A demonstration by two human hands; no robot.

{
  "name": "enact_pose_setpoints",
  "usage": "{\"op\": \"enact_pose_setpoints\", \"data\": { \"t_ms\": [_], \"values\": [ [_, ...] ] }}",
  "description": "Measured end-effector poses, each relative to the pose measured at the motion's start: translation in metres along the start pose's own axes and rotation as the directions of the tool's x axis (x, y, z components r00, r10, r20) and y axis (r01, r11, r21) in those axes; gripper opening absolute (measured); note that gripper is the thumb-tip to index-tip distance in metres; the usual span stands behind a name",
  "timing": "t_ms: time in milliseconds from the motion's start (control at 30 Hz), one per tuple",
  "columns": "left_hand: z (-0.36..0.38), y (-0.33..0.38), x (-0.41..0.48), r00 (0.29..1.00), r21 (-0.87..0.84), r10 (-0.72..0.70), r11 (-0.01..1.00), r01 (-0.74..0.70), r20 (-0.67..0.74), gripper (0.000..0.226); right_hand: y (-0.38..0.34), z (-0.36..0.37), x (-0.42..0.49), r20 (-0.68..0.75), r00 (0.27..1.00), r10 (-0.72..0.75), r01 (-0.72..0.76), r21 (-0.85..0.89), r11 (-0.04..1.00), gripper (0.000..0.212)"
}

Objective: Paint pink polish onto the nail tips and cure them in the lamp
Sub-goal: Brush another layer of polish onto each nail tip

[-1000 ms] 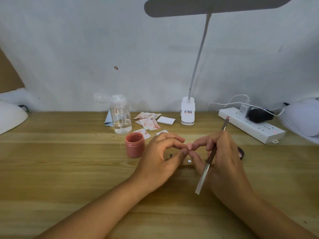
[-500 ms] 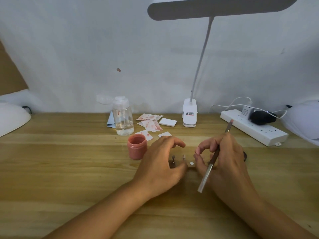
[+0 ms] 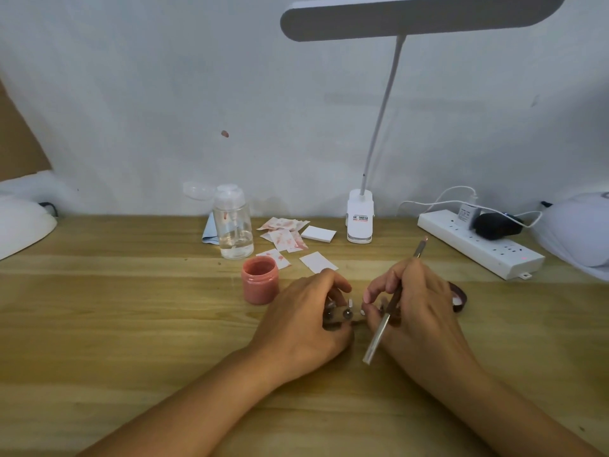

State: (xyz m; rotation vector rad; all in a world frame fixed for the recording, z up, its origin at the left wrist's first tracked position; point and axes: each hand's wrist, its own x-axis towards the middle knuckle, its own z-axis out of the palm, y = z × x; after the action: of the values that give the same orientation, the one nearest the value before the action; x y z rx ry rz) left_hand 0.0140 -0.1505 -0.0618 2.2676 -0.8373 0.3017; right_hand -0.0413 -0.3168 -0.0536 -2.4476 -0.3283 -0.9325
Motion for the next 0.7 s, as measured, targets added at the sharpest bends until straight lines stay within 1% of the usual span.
{"op": "enact_pose_setpoints", "data": {
  "t_ms": [67, 200, 300, 567, 700],
  "values": [
    [-0.0007, 0.0009, -0.0006, 1.0, -0.005, 0.003, 1.0, -0.003, -0.003, 0.038, 0.0004, -0.0003, -0.0004, 0.024, 1.0, 0.007, -0.007, -0.011, 1.0, 0.052],
    [-0.0003, 0.0018, -0.0006, 1.0, -0.01, 0.0, 1.0, -0.001, -0.009, 0.039, 0.0028, 0.0014, -0.0013, 0.063, 0.998, 0.023, -0.021, -0.037, 0.999, 0.046],
    [0.0001, 0.0022, -0.0009, 1.0, 0.003, 0.01, 1.0, -0.01, -0.019, 0.038, 0.0044, 0.0027, -0.0017, 0.08, 0.996, 0.03, -0.025, -0.061, 0.998, 0.049],
    [-0.0006, 0.0031, -0.0016, 0.999, 0.02, 0.023, 1.0, -0.023, -0.028, 0.037, 0.0056, 0.0056, -0.0031, 0.058, 0.998, 0.024, -0.017, -0.109, 0.994, 0.047],
    [-0.0003, 0.0027, -0.0014, 0.999, 0.024, 0.027, 0.999, -0.026, -0.034, 0.038, 0.002, 0.0057, -0.0035, 0.038, 0.999, -0.019, 0.024, -0.137, 0.99, 0.044]
  ]
}}
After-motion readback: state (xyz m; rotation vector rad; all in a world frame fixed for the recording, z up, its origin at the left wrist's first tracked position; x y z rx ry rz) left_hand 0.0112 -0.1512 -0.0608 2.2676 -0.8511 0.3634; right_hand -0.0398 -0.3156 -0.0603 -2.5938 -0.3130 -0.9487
